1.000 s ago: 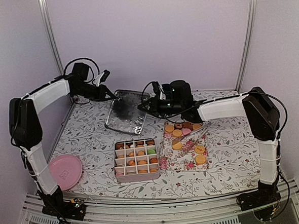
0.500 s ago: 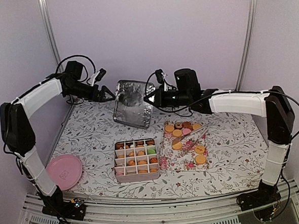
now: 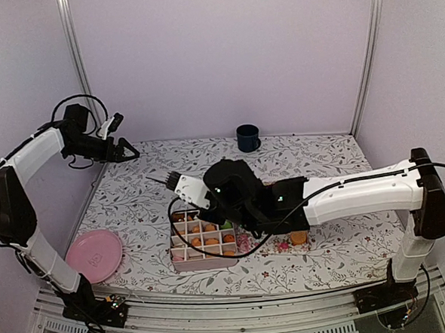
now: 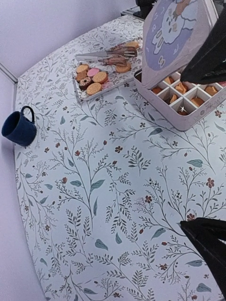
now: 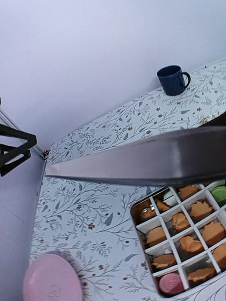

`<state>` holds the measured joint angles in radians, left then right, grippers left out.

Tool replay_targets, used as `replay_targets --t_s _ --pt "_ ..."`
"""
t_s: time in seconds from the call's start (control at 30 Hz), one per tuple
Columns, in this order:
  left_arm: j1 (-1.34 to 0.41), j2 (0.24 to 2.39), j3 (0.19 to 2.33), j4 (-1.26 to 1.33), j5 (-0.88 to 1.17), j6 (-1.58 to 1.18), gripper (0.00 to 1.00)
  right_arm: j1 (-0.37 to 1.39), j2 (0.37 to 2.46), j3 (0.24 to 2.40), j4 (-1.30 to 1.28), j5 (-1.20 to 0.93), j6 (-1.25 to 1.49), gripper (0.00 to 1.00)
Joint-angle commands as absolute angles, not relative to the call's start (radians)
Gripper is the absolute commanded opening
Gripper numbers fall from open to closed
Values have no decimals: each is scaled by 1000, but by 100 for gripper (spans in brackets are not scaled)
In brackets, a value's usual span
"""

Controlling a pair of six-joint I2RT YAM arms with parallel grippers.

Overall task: Pack the cookies
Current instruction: Pass from the left arm to the right, then place the box lid on the packing box.

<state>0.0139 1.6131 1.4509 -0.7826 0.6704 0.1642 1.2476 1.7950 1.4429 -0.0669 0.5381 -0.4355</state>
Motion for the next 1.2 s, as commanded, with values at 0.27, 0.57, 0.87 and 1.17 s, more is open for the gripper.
replay_targets --t_s 0.27,0.57,0.87,1.17 --pt "-6 1574 1359 -787 673 239 99 1384 1903 1310 32 871 -879 2" --pt "-102 1589 1330 -773 624 259 99 1460 1933 1308 -108 821 -766 16" --pt "-211 1643 1327 -782 604 300 99 1492 1927 1357 -242 733 -621 49" --pt "-257 1707 1367 -795 608 334 99 1491 1869 1333 -337 541 -452 69"
